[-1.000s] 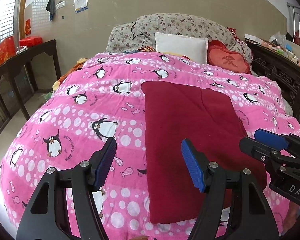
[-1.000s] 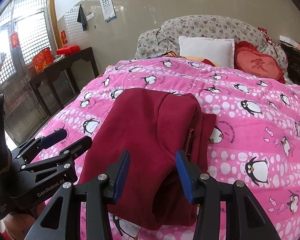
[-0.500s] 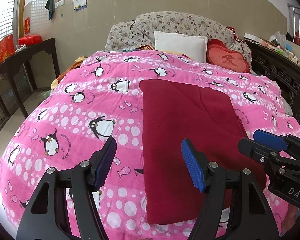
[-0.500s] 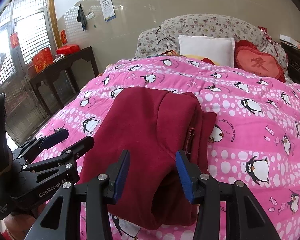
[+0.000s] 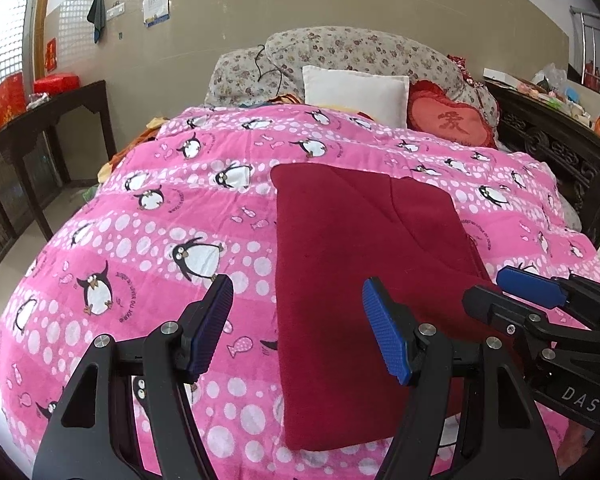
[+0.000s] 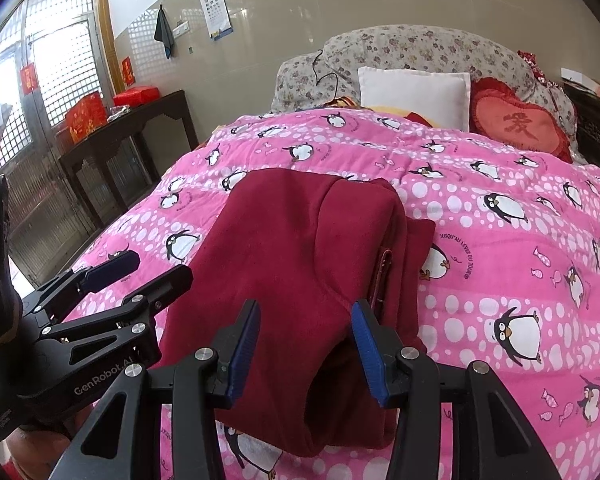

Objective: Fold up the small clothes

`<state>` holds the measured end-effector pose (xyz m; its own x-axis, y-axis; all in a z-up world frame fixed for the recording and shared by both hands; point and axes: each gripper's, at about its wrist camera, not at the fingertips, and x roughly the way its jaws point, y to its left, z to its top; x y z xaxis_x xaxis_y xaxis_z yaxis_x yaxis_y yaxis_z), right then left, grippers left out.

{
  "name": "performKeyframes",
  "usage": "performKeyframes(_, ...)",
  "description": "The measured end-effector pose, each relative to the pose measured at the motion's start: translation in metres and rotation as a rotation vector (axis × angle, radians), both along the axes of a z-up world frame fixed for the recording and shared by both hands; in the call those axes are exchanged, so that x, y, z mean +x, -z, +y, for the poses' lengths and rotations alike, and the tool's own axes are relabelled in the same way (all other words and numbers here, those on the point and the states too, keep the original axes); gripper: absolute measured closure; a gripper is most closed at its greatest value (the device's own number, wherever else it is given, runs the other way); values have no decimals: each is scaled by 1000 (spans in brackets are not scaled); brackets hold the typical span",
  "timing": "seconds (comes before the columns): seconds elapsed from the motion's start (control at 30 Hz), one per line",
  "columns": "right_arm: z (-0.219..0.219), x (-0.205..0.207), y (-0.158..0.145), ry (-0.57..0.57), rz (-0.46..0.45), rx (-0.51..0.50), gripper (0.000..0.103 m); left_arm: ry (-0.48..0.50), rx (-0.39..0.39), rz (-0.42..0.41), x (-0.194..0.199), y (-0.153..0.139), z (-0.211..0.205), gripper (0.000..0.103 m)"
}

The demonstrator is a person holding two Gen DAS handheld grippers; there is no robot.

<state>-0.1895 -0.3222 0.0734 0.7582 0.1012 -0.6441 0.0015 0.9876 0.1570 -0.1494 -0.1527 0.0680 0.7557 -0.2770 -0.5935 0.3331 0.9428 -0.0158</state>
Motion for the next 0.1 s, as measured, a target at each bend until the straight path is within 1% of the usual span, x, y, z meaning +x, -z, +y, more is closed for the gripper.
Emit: performKeyframes(0.1,-1,-1,0,-2,-2,3,57,0,-1,3,0,-1,0,35)
